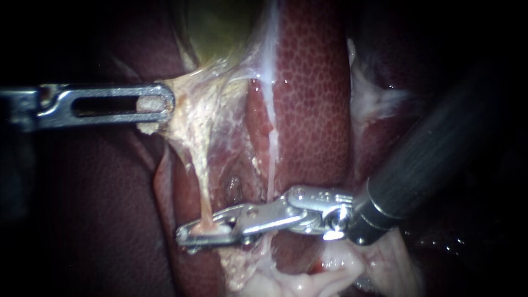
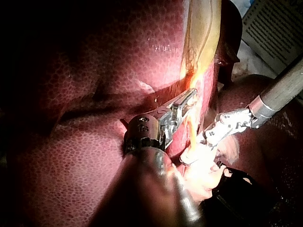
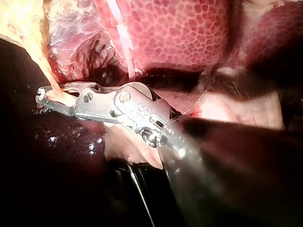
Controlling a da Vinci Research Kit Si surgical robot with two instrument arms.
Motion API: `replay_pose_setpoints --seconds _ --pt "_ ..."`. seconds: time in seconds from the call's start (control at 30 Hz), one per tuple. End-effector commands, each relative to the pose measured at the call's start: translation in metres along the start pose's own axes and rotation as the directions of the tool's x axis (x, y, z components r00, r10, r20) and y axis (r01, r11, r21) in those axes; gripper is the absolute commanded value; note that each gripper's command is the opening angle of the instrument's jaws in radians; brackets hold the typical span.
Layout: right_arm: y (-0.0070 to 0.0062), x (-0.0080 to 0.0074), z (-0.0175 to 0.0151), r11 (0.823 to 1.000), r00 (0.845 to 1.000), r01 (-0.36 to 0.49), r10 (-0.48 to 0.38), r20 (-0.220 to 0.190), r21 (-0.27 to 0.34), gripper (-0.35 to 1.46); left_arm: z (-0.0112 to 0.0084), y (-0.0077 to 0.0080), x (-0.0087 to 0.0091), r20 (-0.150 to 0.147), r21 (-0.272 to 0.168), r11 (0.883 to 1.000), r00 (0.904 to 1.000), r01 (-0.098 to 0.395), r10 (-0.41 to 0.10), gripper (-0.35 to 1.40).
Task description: Going back second clip left tube
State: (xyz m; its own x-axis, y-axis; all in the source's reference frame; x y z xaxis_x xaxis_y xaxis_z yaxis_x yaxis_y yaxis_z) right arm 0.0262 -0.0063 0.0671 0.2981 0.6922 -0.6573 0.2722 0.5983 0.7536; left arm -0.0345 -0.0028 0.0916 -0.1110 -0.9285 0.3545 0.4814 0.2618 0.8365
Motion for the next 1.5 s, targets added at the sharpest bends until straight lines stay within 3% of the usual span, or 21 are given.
replay_pose_setpoints --seconds 0.03,0.27,0.3,0.4,0.5,0.6,0.97,1.23,1.5 --pt "0.0000 0.0000 0.0000 1.000 1.000 0.000 0.000 0.000 0.001 -0.35 0.0000 0.0000 0.0000 0.001 -0.001 1.000 1.0000 0.000 0.000 -0.35" --pt "-0.0002 0.0003 0.0002 1.000 1.000 0.001 -0.001 0.002 0.010 -0.35 0.0000 0.0000 0.0000 0.001 -0.001 1.000 1.0000 0.000 0.000 -0.35" --pt "-0.0002 0.0004 0.0004 1.000 1.000 0.001 -0.001 0.002 0.013 -0.07 0.0000 0.0000 0.0000 0.001 -0.001 1.000 1.0000 0.000 0.000 -0.35" --pt "-0.0001 0.0008 0.0008 1.000 1.000 0.019 -0.019 -0.021 -0.009 0.39 0.0000 0.0000 0.0000 0.001 -0.001 1.000 1.0000 0.000 0.000 -0.35" --pt "0.0004 0.0016 0.0012 0.998 0.998 0.044 -0.046 -0.051 -0.037 0.56 -0.0001 0.0000 0.0000 0.001 -0.001 1.000 1.0000 0.000 0.000 -0.35" --pt "0.0009 0.0022 0.0009 0.994 0.994 0.071 -0.077 -0.076 -0.083 0.60 -0.0001 -0.0001 0.0000 0.001 -0.001 1.000 1.0000 0.000 0.000 -0.35" --pt "0.0022 0.0038 -0.0054 0.988 0.991 0.093 -0.104 -0.085 -0.126 0.60 -0.0002 -0.0002 0.0000 0.001 -0.002 1.000 1.0000 0.000 0.000 -0.35" --pt "-0.0003 0.0055 -0.0127 0.983 0.988 0.117 -0.130 -0.086 -0.144 0.60 -0.0003 0.0000 0.0000 0.000 -0.001 1.000 1.0000 0.000 0.000 -0.35" --pt "-0.0043 0.0088 -0.0199 0.974 0.985 0.146 -0.159 -0.063 -0.175 0.60 -0.0001 0.0000 0.0000 0.000 -0.001 1.000 1.0000 -0.001 0.001 -0.35"
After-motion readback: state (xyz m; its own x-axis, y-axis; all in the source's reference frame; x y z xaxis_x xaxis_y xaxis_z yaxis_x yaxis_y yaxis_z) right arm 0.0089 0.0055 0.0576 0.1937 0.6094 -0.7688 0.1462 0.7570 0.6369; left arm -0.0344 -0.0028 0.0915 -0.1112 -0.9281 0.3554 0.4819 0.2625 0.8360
